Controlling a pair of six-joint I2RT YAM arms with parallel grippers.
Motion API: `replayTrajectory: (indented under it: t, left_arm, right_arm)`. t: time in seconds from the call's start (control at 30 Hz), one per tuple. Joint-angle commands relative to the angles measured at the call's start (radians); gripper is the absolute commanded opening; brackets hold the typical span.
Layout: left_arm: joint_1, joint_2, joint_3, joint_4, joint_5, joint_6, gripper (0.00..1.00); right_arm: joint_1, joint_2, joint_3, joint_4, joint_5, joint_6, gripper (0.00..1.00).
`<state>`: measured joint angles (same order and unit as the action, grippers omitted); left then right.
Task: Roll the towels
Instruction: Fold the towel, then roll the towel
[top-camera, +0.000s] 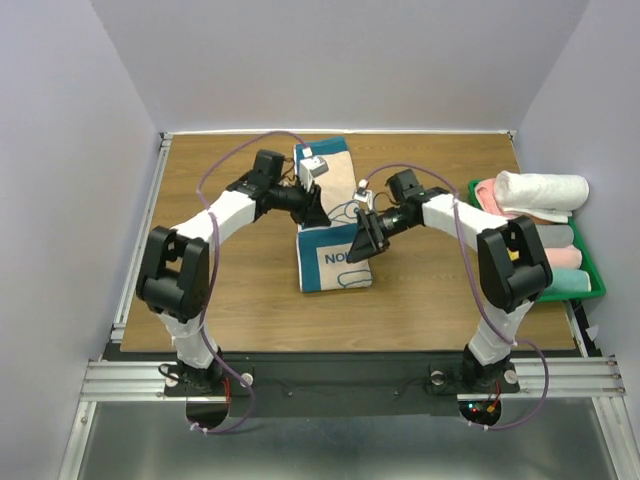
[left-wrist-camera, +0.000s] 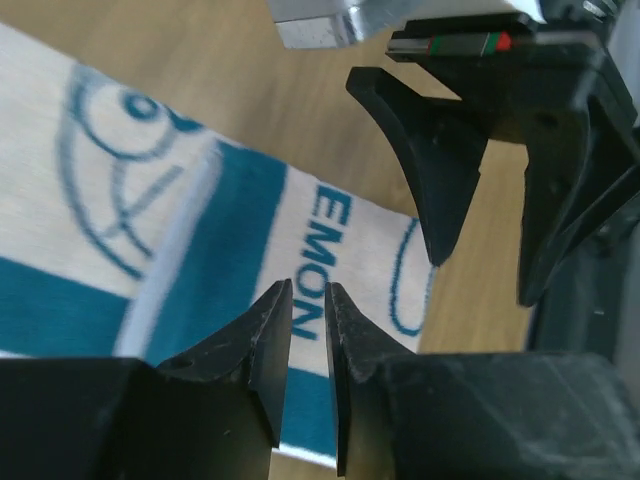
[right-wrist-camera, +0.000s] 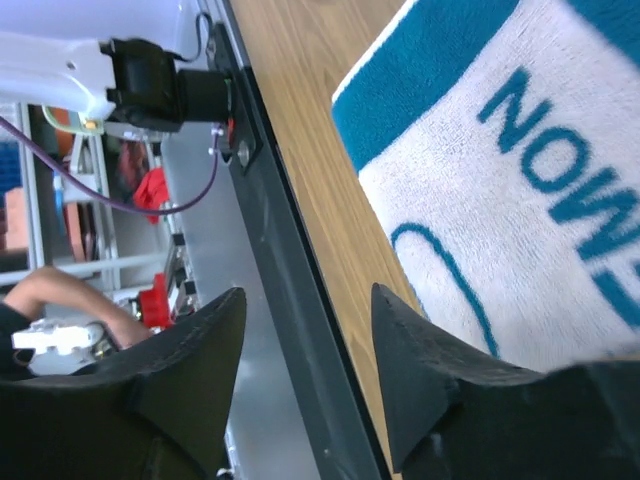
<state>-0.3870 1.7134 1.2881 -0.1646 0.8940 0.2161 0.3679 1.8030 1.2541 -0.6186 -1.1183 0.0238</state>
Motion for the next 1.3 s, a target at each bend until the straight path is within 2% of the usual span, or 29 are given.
replayTrajectory:
  t: [0.0, 0.2, 0.33, 0.43, 0.53, 0.63, 0.67, 0.77, 0.83, 0.93, 1.03, 1.17, 1.27]
  left_arm:
    - [0.002, 0.090, -0.065, 0.146, 0.172, -0.211, 0.31]
    - [0.025, 0.242, -0.159, 0.246, 0.185, -0.291, 0.29]
    - [0.051, 0.336, -0.141, 0.246, 0.181, -0.303, 0.29]
    - [0.068, 0.348, -0.113, 0.232, 0.181, -0.294, 0.29]
    - [0.069, 0.301, -0.090, 0.166, 0.190, -0.193, 0.32]
    - [0.069, 0.181, -0.076, 0.036, 0.178, -0.052, 0.39]
    - [0.069, 0.108, -0.076, 0.005, 0.149, 0.021, 0.46]
    - [0.063, -0.059, -0.119, -0.076, 0.080, 0.138, 0.54]
    - [0.050, -0.142, -0.188, -0.110, -0.016, 0.267, 0.61]
    - [-0.027, -0.335, -0.307, -0.110, -0.192, 0.446, 0.66]
    - [-0.174, -0.460, -0.441, -0.061, -0.390, 0.564, 0.67]
    - [-0.407, -0.555, -0.599, 0.065, -0.646, 0.647, 0.67]
    - [-0.464, -0.542, -0.645, 0.137, -0.704, 0.672, 0.67]
  right_arm:
    - [0.037, 0.061, -0.047, 0.118, 0.005, 0.028, 0.56]
    - [0.043, 0.192, -0.127, 0.157, 0.028, 0.019, 0.54]
    - [0.043, 0.259, -0.148, 0.191, 0.048, 0.033, 0.54]
    - [0.048, 0.269, -0.154, 0.204, 0.070, 0.034, 0.54]
    - [0.051, 0.245, -0.151, 0.204, 0.042, 0.047, 0.55]
    - [0.055, 0.150, -0.156, 0.201, -0.003, 0.062, 0.55]
    - [0.055, 0.084, -0.156, 0.203, -0.014, 0.071, 0.56]
    - [0.055, -0.020, -0.151, 0.207, -0.012, 0.087, 0.59]
    - [0.055, -0.077, -0.133, 0.218, 0.006, 0.119, 0.62]
    - [0.055, -0.068, -0.075, 0.241, 0.040, 0.160, 0.63]
    - [0.055, -0.002, -0.003, 0.247, 0.072, 0.177, 0.62]
    - [0.055, 0.103, 0.094, 0.264, 0.126, 0.182, 0.62]
    - [0.055, 0.168, 0.128, 0.281, 0.159, 0.182, 0.62]
